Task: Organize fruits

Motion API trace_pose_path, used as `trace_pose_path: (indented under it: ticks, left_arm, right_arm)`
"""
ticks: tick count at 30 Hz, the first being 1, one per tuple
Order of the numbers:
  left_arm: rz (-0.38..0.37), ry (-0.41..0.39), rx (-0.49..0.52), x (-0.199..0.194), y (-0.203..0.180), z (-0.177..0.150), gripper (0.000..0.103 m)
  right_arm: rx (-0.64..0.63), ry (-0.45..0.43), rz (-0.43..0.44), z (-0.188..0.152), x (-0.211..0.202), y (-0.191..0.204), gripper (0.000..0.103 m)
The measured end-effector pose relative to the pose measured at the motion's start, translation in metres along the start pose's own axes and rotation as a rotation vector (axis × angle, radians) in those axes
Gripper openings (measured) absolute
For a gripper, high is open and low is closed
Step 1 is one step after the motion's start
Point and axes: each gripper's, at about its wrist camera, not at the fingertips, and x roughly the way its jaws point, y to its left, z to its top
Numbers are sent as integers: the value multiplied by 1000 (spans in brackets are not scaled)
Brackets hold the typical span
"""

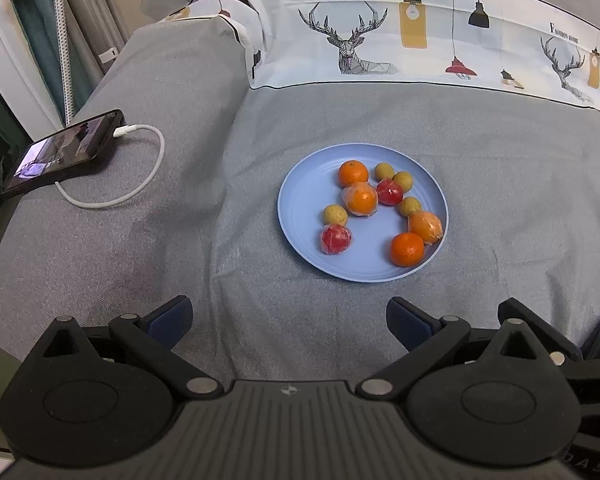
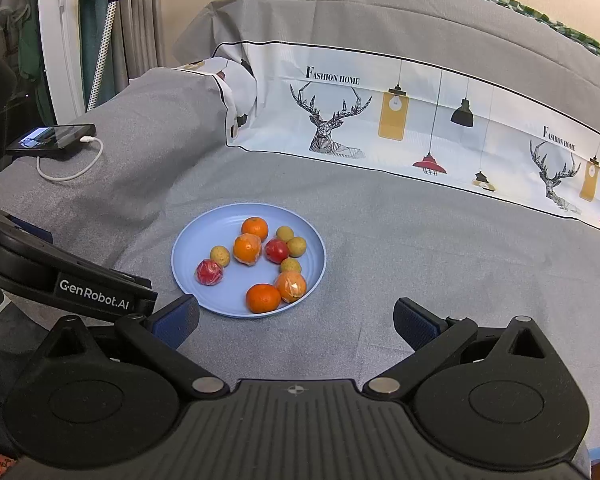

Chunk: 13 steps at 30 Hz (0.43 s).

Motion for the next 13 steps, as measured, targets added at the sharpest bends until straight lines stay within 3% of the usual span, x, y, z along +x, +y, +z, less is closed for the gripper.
trace_pose_path:
  ticks: [13]
  left_arm:
    - [1,-24,-11,-4,-1,-2,103]
  right_arm:
    - [4,-3,7,0,-1,-2,102]
